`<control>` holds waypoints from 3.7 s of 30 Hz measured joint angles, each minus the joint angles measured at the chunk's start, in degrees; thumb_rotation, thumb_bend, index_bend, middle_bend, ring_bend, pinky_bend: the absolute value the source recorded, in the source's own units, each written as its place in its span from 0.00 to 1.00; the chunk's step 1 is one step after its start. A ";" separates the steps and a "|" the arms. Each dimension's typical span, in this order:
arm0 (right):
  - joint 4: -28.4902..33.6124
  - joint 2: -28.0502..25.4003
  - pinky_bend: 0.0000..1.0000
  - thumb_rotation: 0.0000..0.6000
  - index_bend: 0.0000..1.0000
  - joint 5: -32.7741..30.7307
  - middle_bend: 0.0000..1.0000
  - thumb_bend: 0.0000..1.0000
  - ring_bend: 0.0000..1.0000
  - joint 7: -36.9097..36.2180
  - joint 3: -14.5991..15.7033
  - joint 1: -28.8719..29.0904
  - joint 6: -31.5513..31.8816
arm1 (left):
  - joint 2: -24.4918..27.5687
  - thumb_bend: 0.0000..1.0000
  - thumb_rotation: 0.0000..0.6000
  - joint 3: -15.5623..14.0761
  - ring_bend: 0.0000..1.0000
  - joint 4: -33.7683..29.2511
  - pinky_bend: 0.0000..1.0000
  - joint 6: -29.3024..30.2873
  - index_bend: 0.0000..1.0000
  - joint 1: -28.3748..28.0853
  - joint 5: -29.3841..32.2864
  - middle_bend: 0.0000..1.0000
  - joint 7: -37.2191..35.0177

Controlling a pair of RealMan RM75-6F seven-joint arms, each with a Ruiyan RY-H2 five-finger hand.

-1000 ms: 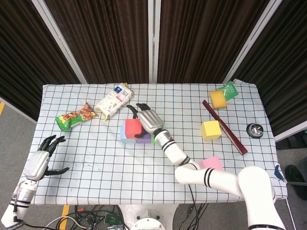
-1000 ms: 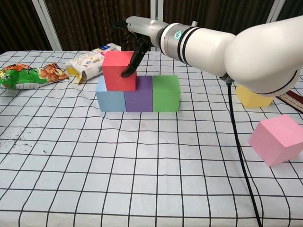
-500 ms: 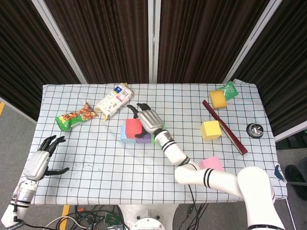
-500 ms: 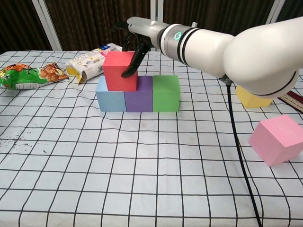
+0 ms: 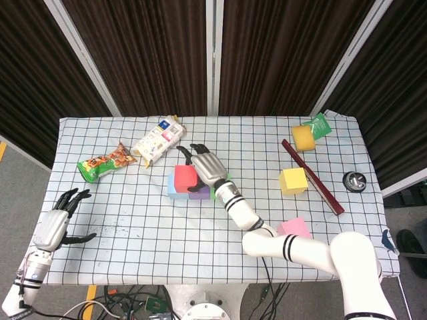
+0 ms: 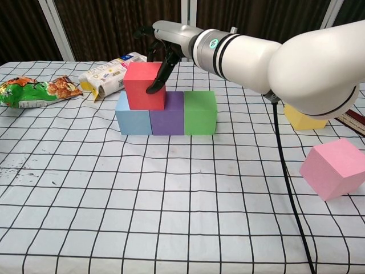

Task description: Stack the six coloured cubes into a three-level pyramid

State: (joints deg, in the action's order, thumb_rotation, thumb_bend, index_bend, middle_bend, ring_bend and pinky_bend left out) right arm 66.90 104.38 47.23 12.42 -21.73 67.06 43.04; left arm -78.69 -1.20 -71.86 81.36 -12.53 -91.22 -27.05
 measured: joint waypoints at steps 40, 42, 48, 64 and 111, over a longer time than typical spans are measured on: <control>0.37 -0.77 0.00 1.00 0.00 0.31 0.29 0.00 0.04 -0.96 0.47 -0.23 -2.03 | 0.13 0.00 1.00 -0.06 0.00 0.00 0.03 -0.25 0.07 -0.29 -0.10 0.17 -2.12; 0.38 -0.98 0.00 1.00 0.00 0.45 0.27 0.00 0.03 -1.19 0.60 -0.20 -2.52 | 0.19 0.00 1.00 -0.11 0.00 -0.18 0.03 -0.28 0.07 -0.33 -0.18 0.17 -2.27; 0.59 -1.28 0.00 1.00 0.00 0.65 0.23 0.00 0.00 -1.73 0.74 -0.22 -2.92 | 0.24 0.00 1.00 -0.14 0.00 -0.39 0.03 -0.29 0.07 -0.43 -0.29 0.17 -2.07; 16.08 -12.19 0.00 1.00 0.00 5.27 0.15 0.00 0.00 -2.10 1.04 -5.59 3.57 | 0.19 0.00 1.00 0.22 0.00 -0.24 0.03 -0.59 0.07 -0.31 0.61 0.17 -0.73; 21.26 -40.51 0.00 1.00 0.00 50.21 0.19 0.00 0.00 -13.23 29.43 -35.24 13.81 | -2.33 0.00 1.00 1.27 0.00 -4.72 0.03 -1.42 0.07 -0.12 2.27 0.17 9.80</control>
State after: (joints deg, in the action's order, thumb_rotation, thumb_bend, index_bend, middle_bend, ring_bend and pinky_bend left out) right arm 88.16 63.87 97.45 -0.81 7.69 31.81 56.85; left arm -81.02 0.07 -76.58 79.94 -12.65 -88.95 -17.25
